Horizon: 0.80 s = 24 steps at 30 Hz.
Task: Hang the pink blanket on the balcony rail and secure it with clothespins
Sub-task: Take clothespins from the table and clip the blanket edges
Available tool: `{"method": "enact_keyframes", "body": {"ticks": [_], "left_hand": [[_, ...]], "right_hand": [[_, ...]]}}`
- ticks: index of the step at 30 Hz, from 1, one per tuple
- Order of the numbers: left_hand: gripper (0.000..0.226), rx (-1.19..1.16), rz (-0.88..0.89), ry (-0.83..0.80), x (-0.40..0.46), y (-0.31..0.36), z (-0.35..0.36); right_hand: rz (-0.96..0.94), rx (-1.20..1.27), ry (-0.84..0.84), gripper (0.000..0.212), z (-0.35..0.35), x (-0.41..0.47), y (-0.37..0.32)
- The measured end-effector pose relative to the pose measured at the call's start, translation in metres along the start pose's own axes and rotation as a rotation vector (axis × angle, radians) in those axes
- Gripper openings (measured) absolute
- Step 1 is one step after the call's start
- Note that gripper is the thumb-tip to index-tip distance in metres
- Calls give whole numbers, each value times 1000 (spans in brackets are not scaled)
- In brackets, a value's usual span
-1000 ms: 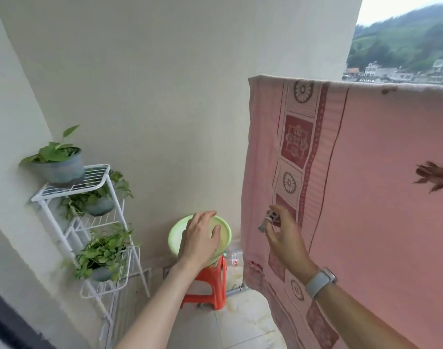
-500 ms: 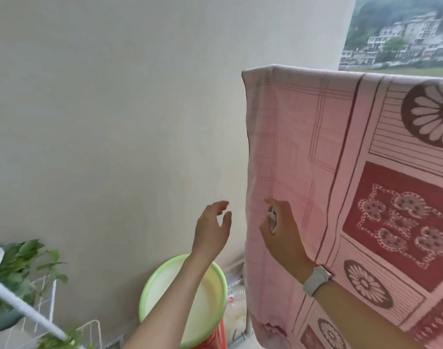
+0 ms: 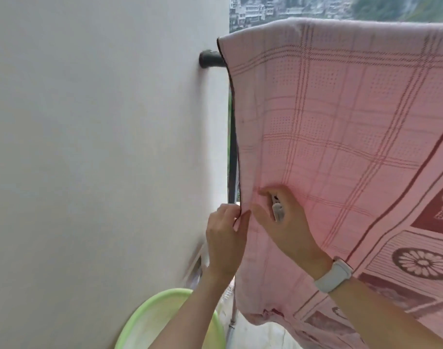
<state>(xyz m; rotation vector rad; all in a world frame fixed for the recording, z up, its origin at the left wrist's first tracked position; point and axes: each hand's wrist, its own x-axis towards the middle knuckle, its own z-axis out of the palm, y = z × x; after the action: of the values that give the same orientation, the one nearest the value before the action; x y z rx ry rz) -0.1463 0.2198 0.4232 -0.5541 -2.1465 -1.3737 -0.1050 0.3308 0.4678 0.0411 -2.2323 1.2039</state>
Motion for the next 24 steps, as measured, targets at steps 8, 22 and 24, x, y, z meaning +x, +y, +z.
{"method": "enact_keyframes", "body": {"ticks": [8, 22, 24], "left_hand": [[16, -173, 202, -159, 2, -27, -13], [18, -716, -517, -306, 79, -31, -6], [20, -720, -489, -256, 84, -35, -16]], "right_hand": [[168, -158, 182, 15, 9, 11, -9], [-51, -283, 186, 12, 30, -3, -16], [-188, -391, 195, 9, 37, 1, -18]]}}
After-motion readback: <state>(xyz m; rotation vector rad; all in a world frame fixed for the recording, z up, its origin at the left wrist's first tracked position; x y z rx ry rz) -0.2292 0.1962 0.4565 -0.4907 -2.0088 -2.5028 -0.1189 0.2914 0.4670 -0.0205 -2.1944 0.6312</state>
